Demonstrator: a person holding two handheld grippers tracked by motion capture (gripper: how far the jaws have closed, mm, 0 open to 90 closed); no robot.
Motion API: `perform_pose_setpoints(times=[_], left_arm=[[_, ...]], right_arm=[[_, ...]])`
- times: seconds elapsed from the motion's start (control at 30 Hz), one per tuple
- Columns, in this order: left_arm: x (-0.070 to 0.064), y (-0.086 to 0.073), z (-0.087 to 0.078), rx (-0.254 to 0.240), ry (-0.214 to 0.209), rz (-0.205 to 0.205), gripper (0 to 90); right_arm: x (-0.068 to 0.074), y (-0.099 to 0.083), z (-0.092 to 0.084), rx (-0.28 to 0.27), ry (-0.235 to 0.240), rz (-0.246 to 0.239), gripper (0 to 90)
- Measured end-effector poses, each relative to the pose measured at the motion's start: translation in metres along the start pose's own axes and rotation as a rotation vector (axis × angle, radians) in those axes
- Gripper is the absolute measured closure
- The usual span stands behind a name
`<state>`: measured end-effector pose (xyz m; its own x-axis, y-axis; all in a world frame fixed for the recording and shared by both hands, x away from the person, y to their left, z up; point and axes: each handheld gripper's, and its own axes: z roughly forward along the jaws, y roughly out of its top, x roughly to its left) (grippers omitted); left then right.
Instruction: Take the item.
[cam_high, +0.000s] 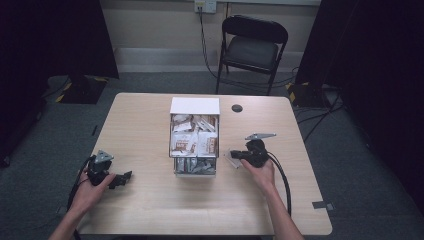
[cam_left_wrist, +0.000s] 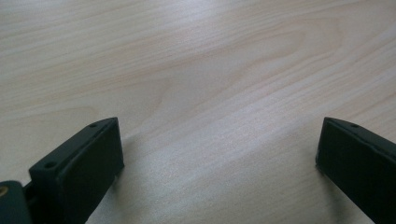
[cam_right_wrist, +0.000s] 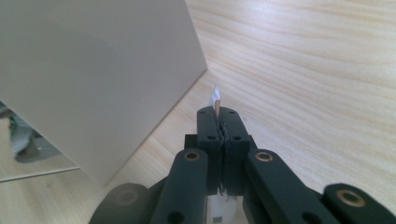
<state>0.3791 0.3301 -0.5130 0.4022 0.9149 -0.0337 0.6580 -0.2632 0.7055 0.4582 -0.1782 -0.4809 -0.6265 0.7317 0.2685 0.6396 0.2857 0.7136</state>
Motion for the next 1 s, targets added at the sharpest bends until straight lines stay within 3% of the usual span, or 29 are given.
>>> perform_pose_setpoints(times=[0.27,0.57,0.77,1.0], left_arm=[[0.000,0.000,0.000,0.000,0.000,0.000,0.2],[0.000,0.000,0.000,0.000,0.000,0.000,0.2],[0.000,0.000,0.000,0.003,0.000,0.005,0.2],[0.000,0.000,0.000,0.000,0.001,0.001,0.3]], right_arm=[[-0.003,-0.002,0.001,-0.002,-0.017,0.015,87.8],[-0.008,-0.005,0.001,0.017,-0.057,0.023,80.1],[-0.011,-0.005,0.001,0.023,-0.108,0.028,64.9],[-0.012,-0.003,-0.003,-0.019,-0.116,0.040,48.6]])
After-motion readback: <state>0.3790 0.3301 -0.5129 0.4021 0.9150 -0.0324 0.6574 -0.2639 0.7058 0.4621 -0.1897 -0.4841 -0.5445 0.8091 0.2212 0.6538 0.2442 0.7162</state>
